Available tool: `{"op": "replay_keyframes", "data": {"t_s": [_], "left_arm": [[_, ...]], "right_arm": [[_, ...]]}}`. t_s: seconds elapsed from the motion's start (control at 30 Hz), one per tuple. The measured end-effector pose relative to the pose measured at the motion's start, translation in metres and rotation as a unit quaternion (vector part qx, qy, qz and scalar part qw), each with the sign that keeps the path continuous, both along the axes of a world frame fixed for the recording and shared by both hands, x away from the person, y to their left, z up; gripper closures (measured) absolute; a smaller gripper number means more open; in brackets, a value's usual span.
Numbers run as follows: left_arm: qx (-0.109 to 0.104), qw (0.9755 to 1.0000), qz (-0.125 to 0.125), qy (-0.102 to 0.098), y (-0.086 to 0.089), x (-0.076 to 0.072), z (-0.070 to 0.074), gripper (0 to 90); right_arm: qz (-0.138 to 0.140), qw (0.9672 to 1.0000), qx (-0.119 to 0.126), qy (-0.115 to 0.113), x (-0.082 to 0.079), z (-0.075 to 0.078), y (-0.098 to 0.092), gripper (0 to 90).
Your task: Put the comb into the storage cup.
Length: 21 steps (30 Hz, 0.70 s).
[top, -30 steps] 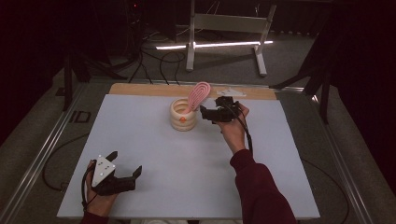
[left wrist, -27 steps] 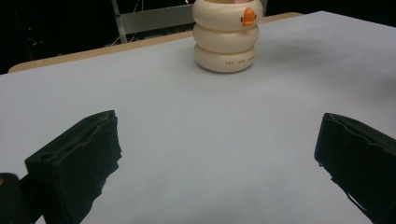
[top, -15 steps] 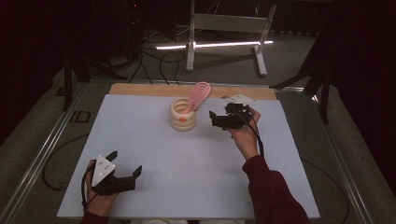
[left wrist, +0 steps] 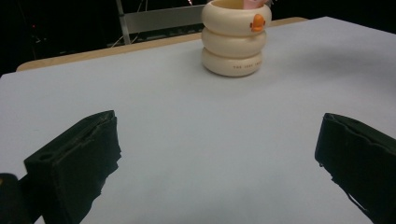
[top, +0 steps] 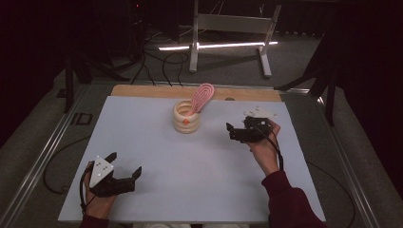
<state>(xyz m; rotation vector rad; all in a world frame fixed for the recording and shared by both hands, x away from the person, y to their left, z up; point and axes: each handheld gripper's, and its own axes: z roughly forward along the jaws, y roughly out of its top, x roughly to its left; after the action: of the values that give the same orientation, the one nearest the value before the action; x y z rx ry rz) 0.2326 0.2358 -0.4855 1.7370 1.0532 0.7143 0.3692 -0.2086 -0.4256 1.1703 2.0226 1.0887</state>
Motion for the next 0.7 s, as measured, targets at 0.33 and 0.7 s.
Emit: {"op": "replay_keyframes", "data": {"t_s": [0.33, 0.7], "left_arm": [[0.002, 0.9999, 0.011, -0.012, 0.008, 0.001, 0.009, 0.4], [0.006, 0.9995, 0.023, -0.019, 0.012, 0.002, 0.013, 0.3]], "right_arm": [[-0.001, 1.0, -0.008, -0.006, -0.035, -0.015, -0.023, 8.9], [0.017, 0.9993, 0.01, -0.031, -0.071, -0.03, -0.042, 8.9]]}}
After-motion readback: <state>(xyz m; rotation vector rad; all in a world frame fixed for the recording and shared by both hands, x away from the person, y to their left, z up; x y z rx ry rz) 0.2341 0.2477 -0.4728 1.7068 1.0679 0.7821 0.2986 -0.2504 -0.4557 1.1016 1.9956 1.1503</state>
